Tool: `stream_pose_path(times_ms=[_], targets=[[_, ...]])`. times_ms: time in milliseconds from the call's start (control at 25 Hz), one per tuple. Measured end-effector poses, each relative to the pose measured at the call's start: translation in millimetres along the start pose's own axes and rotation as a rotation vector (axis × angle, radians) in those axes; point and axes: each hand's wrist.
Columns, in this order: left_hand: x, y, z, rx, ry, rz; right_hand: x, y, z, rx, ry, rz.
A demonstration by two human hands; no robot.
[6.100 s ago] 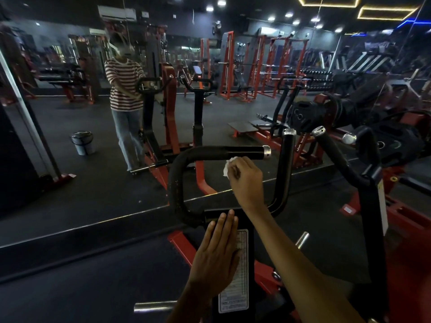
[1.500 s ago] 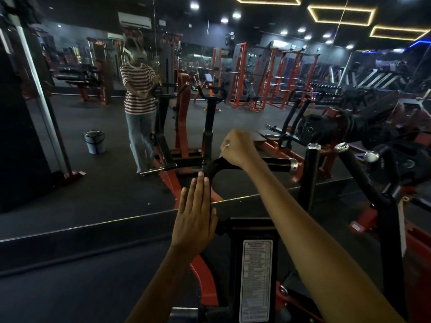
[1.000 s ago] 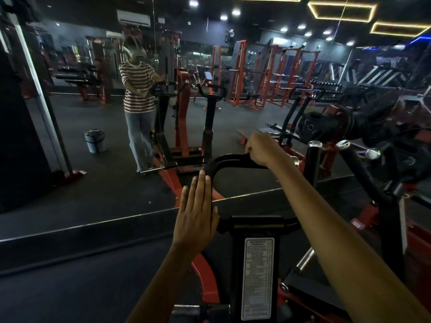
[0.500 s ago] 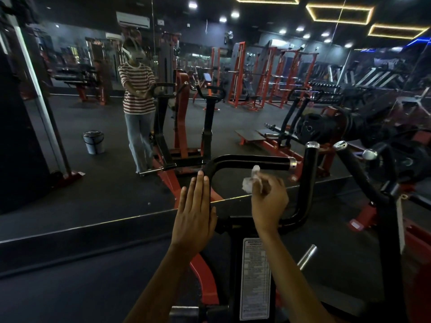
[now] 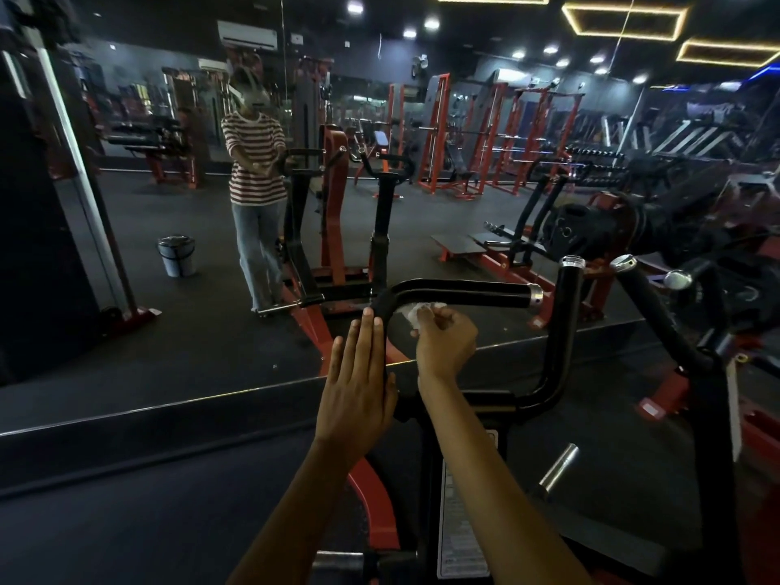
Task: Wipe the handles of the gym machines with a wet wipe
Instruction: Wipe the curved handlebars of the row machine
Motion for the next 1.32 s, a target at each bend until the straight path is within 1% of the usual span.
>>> stream_pose_path(times_ms=[120,280,400,520,560,640,760,880,1000,1120,1200,1320], targets=[[2.0,0.0,1.0,0.012,0.01,0.006,4.4,-6.6,-0.6,0.211,-0.219,-0.182],[0.5,-0.7,1.4,0.022,0.005,-0.001,3.9,-0.6,-10.9,0.447,-0.383,-0.397],[1.0,-0.7,-0.7,0.02,0.003,-0.002,1.2,3.8,-17.7,0.593,-0.476,-0.495],[-0.4,-0.4,-1.3,0.024,0.015,0.004,-0.4,7.8,-21.1,0.701,-0.534,-0.515],[-0.4,-0.5,-2.1,0.024,0.016,0.006,-1.7,8.9,-22.6,0.698,-0.521,-0.512],[2.3,-0.9,-6.5,0.027,0.008,0.023,-5.1,9.0,-27.6,0.625,-0.483,-0.518],[16.5,5.7,-22.7,0.032,-0.01,0.101,-8.9,3.9,-38.3,0.568,-0.476,-0.534],[32.2,32.7,-48.6,0.051,0.01,0.194,-15.3,1.6,-48.1,0.522,-0.472,-0.619],[44.4,90.6,-67.1,0.112,0.03,0.364,-14.1,-3.1,-56.5,0.506,-0.5,-0.657],[48.9,148.7,-69.0,0.159,0.106,0.591,-4.4,-11.7,-61.4,0.486,-0.528,-0.679],[42.4,180.4,-68.4,0.189,0.12,0.705,-1.8,-14.5,-60.0,0.455,-0.551,-0.727],[19.1,212.8,-67.7,0.236,0.119,0.925,2.3,-19.3,-52.2,0.397,-0.56,-0.834]])
Point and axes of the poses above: each hand's wrist, its own y-axis towards the middle knuckle, its own z-axis out of the palm, x = y × z, and after that the axes turned 6 degrees about -z, right-handed
